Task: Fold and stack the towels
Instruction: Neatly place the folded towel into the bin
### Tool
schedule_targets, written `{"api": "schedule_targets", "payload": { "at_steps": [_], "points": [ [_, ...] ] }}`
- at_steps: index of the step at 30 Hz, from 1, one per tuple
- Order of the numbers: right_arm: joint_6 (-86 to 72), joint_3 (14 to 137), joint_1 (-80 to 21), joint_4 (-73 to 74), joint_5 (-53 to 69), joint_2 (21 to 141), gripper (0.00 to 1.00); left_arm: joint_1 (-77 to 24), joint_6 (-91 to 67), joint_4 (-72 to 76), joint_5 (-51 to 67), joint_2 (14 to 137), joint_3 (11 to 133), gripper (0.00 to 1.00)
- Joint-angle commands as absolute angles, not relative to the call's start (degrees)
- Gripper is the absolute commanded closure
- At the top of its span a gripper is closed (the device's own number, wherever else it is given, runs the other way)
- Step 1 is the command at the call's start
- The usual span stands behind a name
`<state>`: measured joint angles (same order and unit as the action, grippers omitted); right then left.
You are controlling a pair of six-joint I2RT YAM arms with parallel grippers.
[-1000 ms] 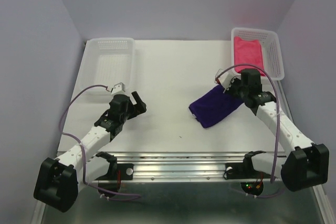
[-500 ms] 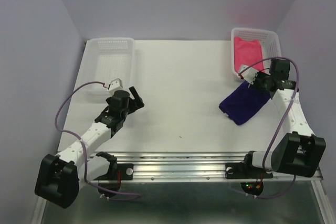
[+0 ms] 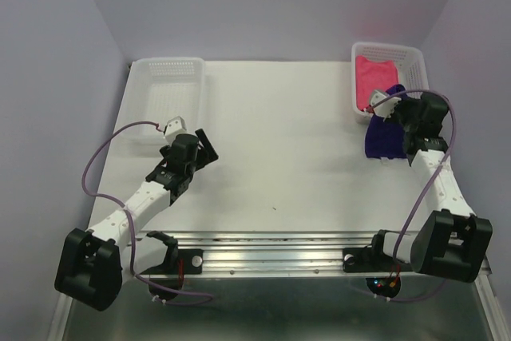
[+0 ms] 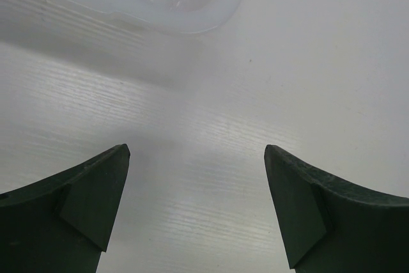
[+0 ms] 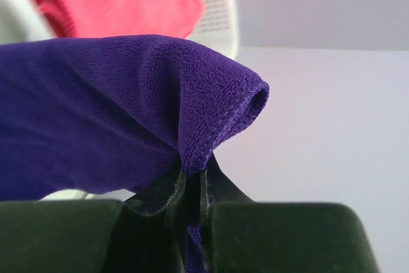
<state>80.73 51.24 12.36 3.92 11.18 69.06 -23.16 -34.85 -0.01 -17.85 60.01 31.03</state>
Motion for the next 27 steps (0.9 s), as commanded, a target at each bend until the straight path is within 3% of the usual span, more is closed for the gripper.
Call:
{"api": "schedule_targets", "payload": {
  "at_steps": [1,12,27],
  "points": [
    [78.7,49.4,12.6,-16.2,14.6,69.3,0.95,-23.3,-35.2,0.1,-20.3,60.1,33.9,0.01],
    [73.2,49.7,12.6,-39.4,10.9,79.3,0.95,-23.3,-36.1,-1.8,-21.9,61.8,35.0,0.01],
    [67.2,54.6,12.5,-49.6,8.4,86.4,0.96,-23.2,-36.9,-3.3,-23.5,62.3,35.9,0.01]
  ]
}}
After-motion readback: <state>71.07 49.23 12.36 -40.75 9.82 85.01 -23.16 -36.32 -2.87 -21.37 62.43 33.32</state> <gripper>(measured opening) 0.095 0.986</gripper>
